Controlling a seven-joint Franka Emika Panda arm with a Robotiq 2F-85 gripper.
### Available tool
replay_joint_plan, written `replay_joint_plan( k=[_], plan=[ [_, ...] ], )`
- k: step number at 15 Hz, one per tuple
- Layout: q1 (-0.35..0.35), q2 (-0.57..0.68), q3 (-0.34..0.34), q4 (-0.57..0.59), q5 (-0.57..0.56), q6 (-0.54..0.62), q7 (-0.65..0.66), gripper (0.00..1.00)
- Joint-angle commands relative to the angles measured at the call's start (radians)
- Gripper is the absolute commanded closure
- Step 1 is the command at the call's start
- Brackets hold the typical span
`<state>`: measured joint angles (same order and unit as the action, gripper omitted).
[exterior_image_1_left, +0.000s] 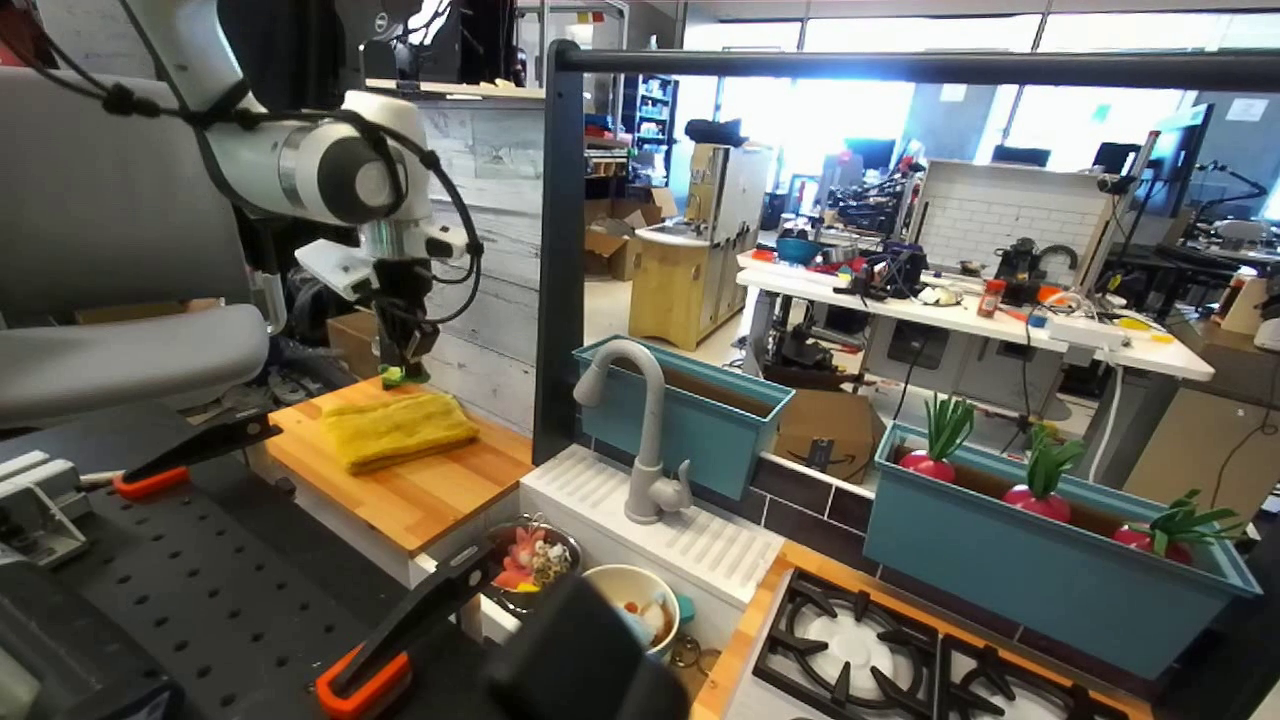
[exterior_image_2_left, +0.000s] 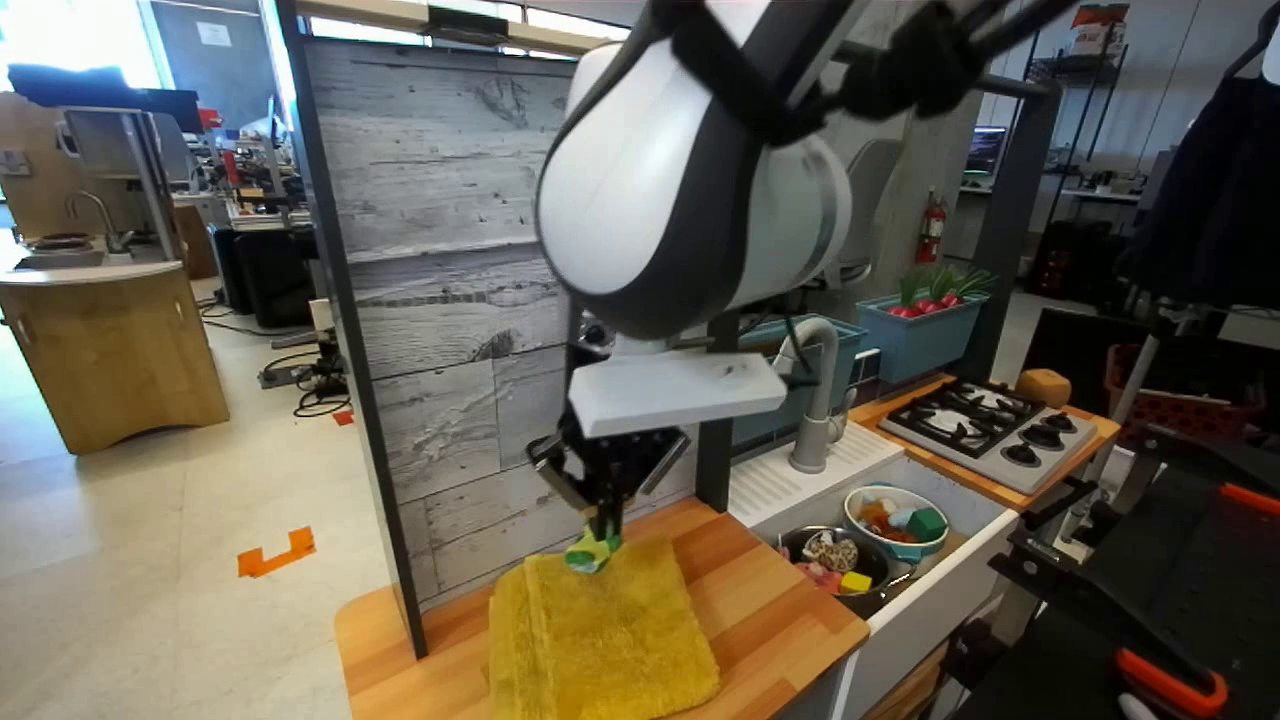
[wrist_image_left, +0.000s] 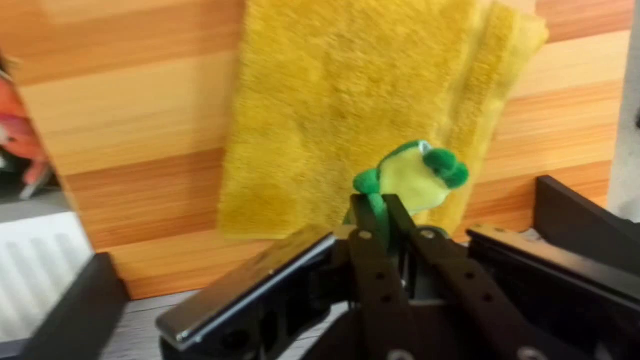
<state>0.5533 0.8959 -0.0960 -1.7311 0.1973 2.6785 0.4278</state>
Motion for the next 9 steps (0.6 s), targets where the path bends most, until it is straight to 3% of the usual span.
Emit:
replay_joint_plan(
  k=[1,2,5,9],
  plan=[
    [-0.004,-0.173,-0.079,-0.23,-0.108,-0.105,0.106,0.98],
    [0.001,-0.199,-0.107,-0.268,-0.155,-0.126,0.132,0.98],
    [0.058,-0.209,-0.234,-0.38,-0.357,0.004,0.237,0.98],
    [0.157,-0.131,-0.413,-0.424,-0.571,0.1,0.447,0.98]
  ],
)
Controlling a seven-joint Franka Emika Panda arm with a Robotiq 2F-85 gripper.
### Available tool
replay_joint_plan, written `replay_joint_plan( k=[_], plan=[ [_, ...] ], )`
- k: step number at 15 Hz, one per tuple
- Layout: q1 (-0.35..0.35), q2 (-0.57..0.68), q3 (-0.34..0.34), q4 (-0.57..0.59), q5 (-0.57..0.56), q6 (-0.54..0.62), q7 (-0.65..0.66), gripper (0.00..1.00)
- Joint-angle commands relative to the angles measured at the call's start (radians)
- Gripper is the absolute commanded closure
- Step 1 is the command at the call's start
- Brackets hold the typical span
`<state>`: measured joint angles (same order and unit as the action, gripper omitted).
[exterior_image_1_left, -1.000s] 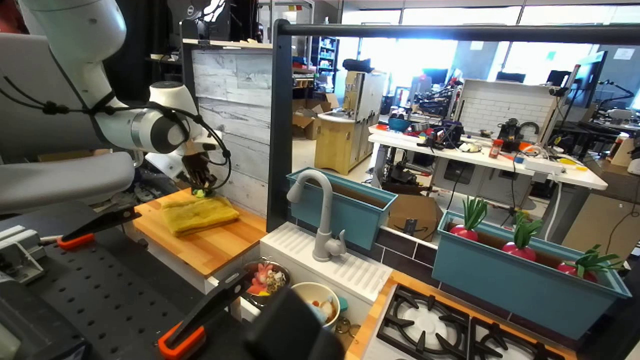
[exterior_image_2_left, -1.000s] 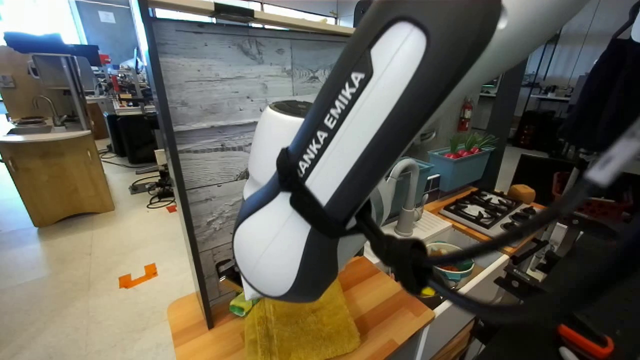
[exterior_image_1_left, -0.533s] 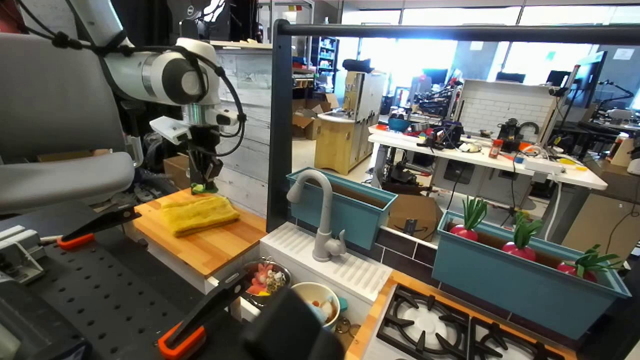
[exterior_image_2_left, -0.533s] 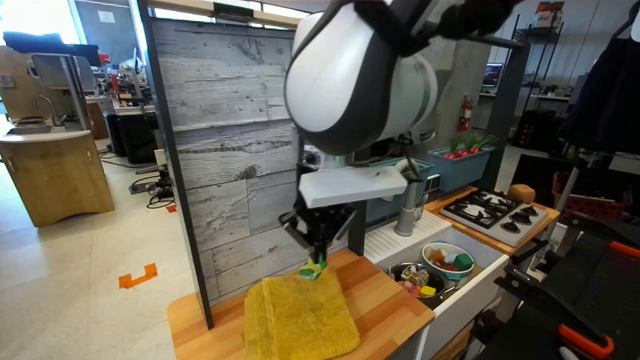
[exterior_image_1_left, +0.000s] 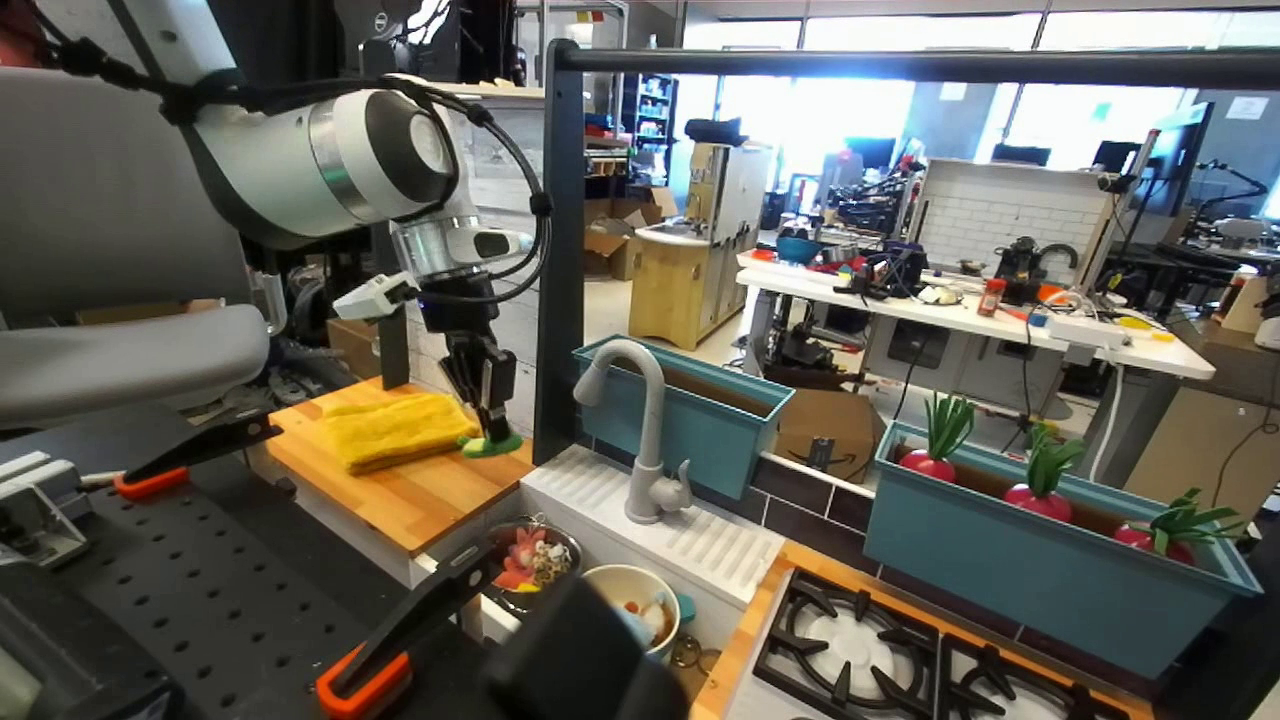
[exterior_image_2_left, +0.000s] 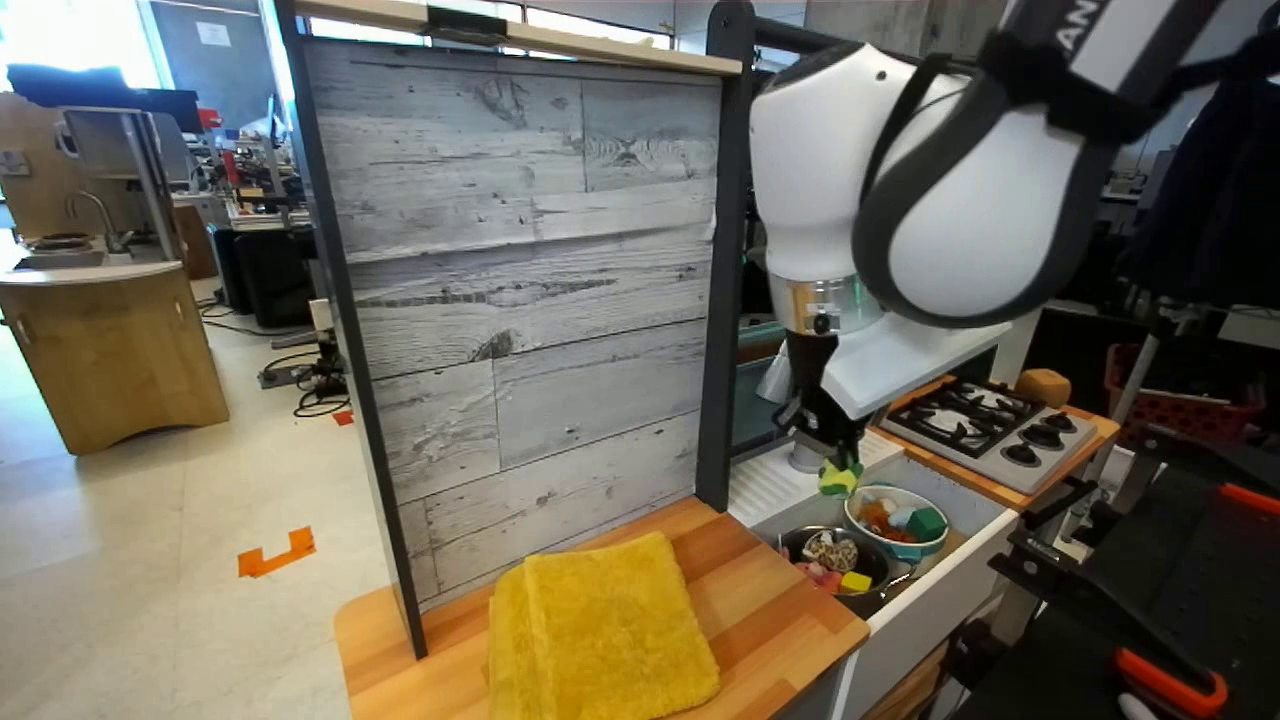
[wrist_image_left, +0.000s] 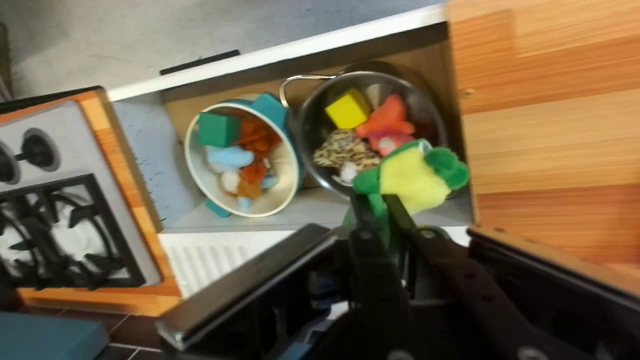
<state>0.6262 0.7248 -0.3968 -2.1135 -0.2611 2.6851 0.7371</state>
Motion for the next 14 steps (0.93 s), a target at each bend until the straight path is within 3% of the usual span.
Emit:
replay_joint_plan(
  k=[1,3,4,5,8,11,14],
  plan=[
    [0.096,0.059,-0.134,-0.044,-0.127,0.107,0.179,0.98],
    [0.1,0.093,-0.143,-0.047,-0.114,0.156,0.227,0.98],
    [0.099,0.11,-0.142,-0.048,-0.095,0.202,0.245,0.65],
    [0.094,0.117,-0.134,-0.049,-0.07,0.236,0.259,0.64],
    [0.106,0.128,-0.132,-0.055,0.003,0.353,0.287,0.42],
    [0.1,0.067,-0.102,-0.072,0.105,0.39,0.241,0.21],
    [0.059,0.005,-0.027,-0.063,0.201,0.453,0.204,0.01]
  ],
)
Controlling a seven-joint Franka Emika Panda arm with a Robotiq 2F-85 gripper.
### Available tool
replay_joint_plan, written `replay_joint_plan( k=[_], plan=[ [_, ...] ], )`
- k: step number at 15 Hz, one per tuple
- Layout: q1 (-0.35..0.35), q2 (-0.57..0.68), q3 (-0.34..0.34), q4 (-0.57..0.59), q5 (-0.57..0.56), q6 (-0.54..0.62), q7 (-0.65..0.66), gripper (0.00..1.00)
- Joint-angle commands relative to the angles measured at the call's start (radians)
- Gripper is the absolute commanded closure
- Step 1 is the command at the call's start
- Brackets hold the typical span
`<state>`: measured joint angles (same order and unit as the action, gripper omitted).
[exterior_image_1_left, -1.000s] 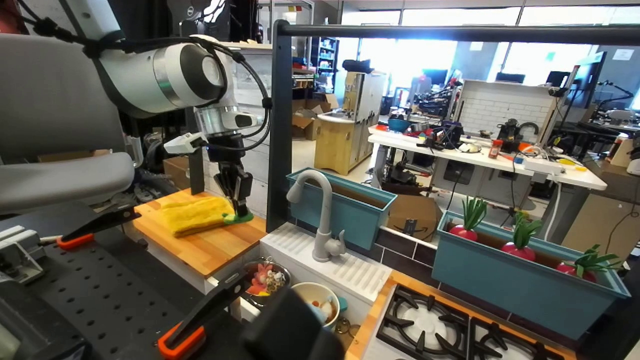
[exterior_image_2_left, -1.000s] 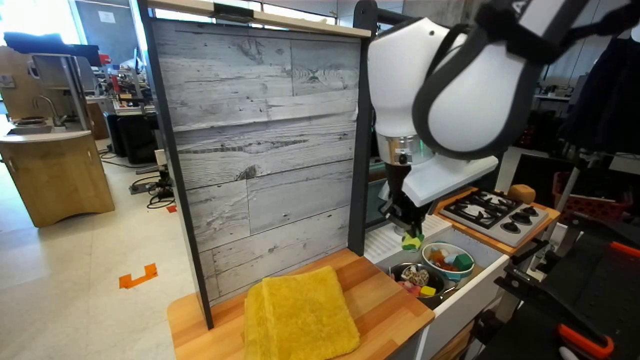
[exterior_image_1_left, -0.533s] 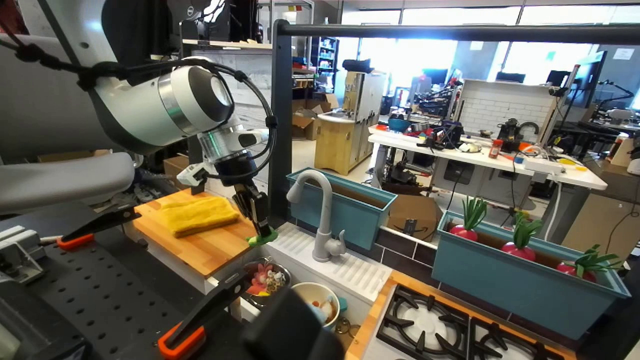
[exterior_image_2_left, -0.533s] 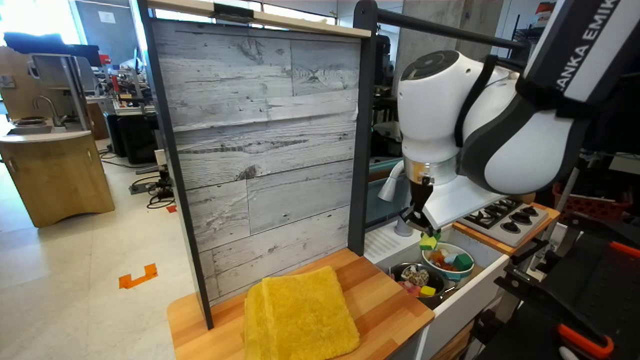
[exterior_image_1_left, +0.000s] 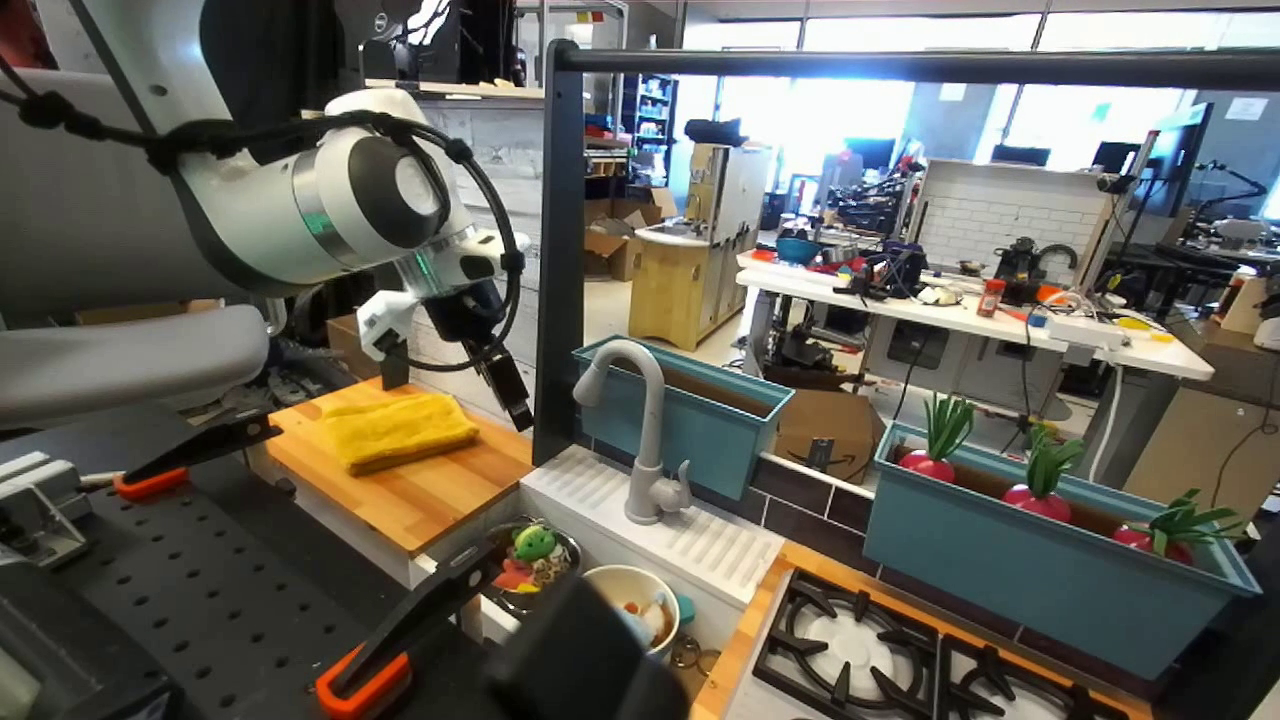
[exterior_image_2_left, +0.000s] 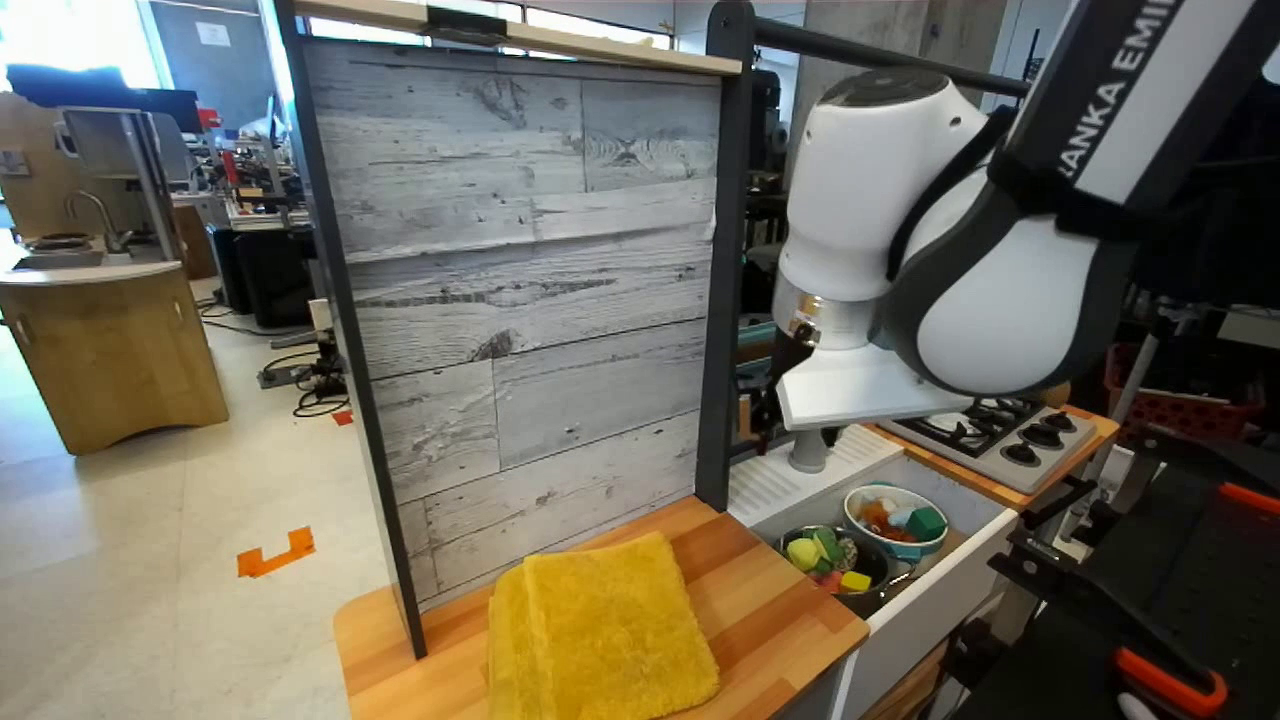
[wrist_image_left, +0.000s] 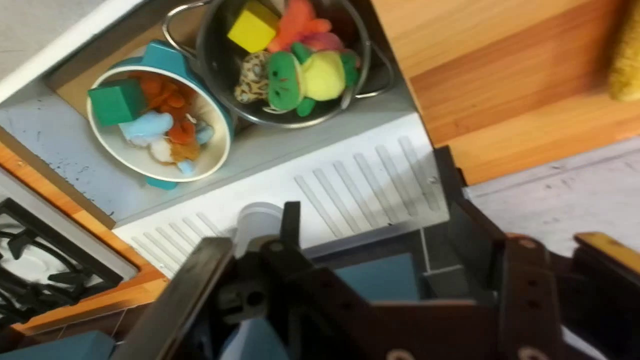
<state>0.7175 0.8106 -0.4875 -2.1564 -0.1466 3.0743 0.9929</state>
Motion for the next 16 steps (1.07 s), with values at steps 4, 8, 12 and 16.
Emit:
replay_joint_plan(
  k=[4,8,12,16],
  plan=[
    [-0.165,-0.06,0.298,0.098,0.125,0.076,-0.229,0.0],
    [-0.23,0.032,0.479,0.233,0.124,-0.008,-0.415,0.0],
    [-0.187,0.045,0.462,0.242,0.15,-0.08,-0.449,0.0],
    [-0.168,0.107,0.445,0.269,0.134,-0.054,-0.494,0.0]
  ],
)
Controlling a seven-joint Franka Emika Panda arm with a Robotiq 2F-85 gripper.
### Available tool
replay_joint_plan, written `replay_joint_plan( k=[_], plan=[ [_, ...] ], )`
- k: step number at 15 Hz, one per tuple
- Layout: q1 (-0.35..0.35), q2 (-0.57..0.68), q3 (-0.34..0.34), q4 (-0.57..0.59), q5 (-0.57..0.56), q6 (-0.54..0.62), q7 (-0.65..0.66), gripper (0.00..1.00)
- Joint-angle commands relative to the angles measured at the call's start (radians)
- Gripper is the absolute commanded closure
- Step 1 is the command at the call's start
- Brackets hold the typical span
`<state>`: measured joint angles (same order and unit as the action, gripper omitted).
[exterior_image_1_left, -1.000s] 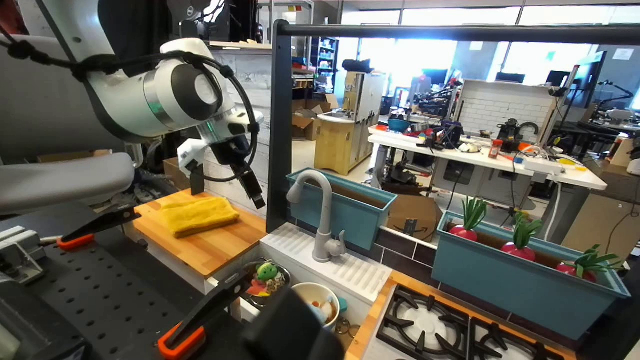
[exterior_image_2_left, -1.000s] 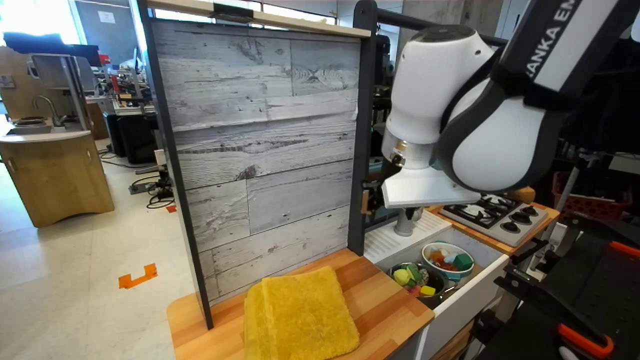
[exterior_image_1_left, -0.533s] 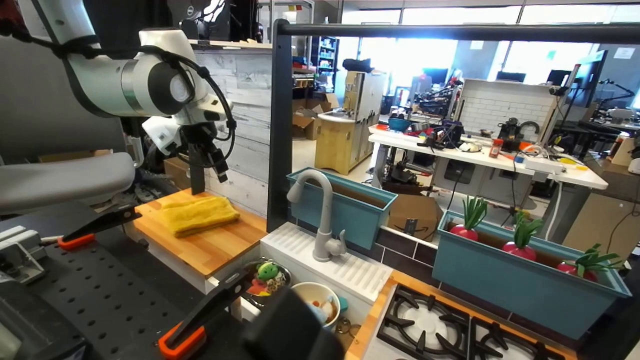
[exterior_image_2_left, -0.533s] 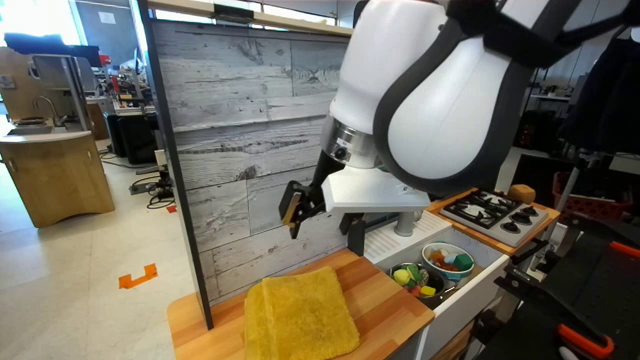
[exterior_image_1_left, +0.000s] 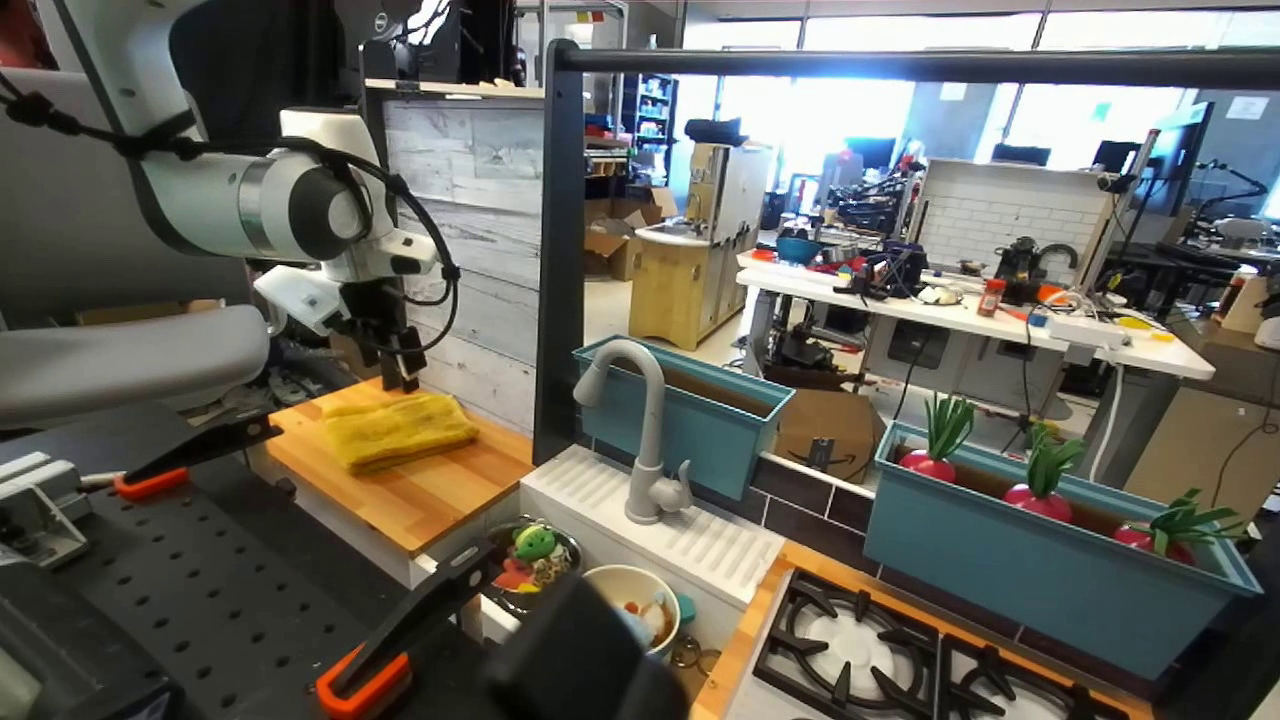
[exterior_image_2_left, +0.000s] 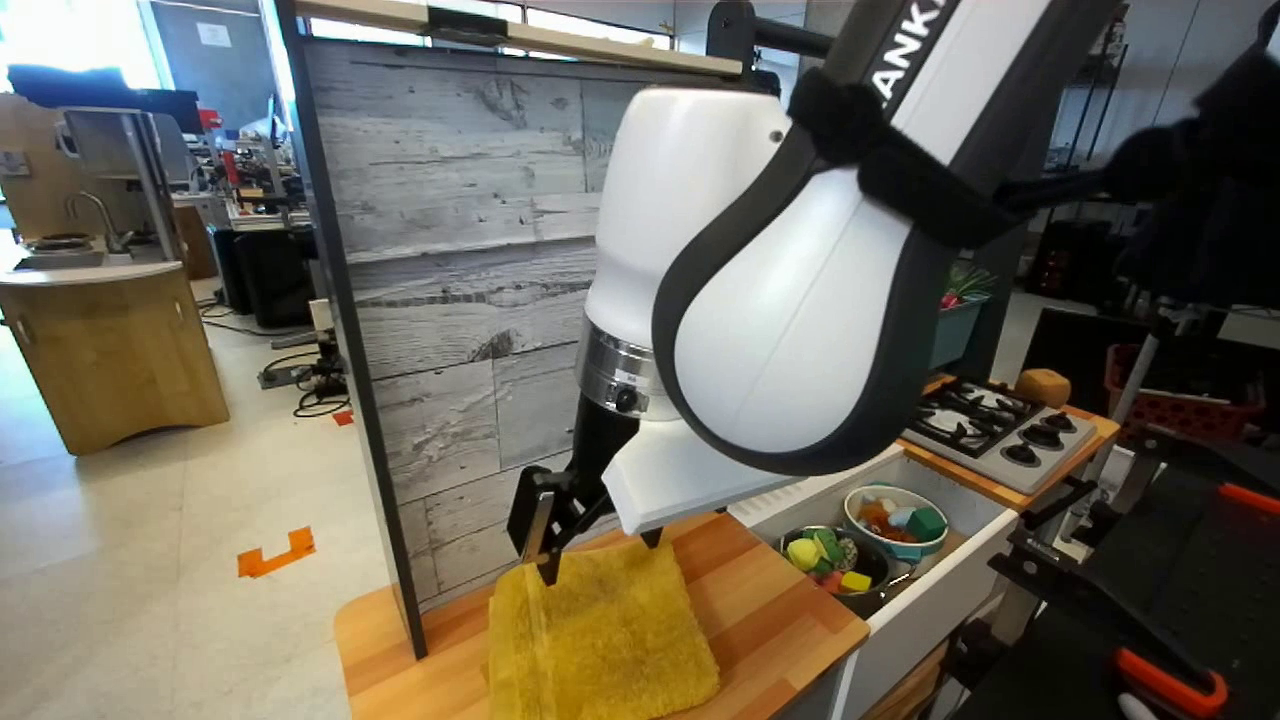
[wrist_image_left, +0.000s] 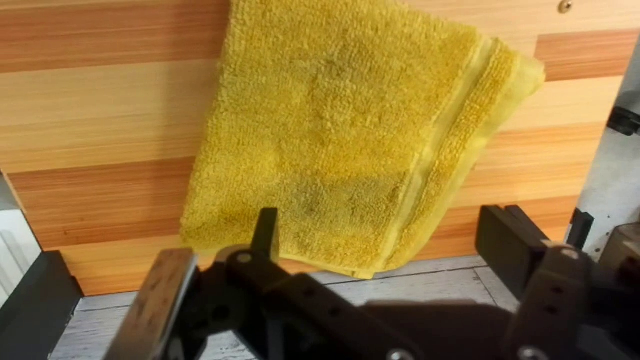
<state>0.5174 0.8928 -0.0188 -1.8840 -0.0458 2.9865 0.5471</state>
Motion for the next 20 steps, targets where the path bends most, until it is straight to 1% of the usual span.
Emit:
replay_joint_plan(
  k=[1,2,6,7,8,9,11,12,13,14,17,19,20],
  plan=[
    [0.03,0.054,-0.016,0.018,0.044,0.035,-0.051,0.0],
    [0.035,0.078,-0.015,0.037,0.052,0.034,-0.047,0.0],
    [0.092,0.186,-0.06,0.131,0.091,0.036,-0.008,0.0],
    [0.103,0.211,-0.073,0.152,0.11,0.057,0.003,0.0],
    [0.105,0.209,-0.078,0.148,0.127,0.065,0.002,0.0],
    [0.091,0.174,-0.058,0.105,0.126,0.038,-0.039,0.0],
    [0.099,0.201,-0.069,0.128,0.14,0.053,-0.036,0.0],
    [0.042,0.181,-0.005,0.104,0.137,0.021,-0.08,0.0],
    [-0.011,0.19,0.061,0.101,0.148,0.022,-0.112,0.0],
    [-0.051,0.196,0.114,0.103,0.157,-0.015,-0.138,0.0],
    [-0.059,0.25,0.159,0.143,0.171,-0.029,-0.142,0.0],
    [-0.011,0.278,0.135,0.182,0.16,-0.008,-0.13,0.0],
    [0.033,0.298,0.102,0.215,0.155,-0.007,-0.11,0.0]
  ],
)
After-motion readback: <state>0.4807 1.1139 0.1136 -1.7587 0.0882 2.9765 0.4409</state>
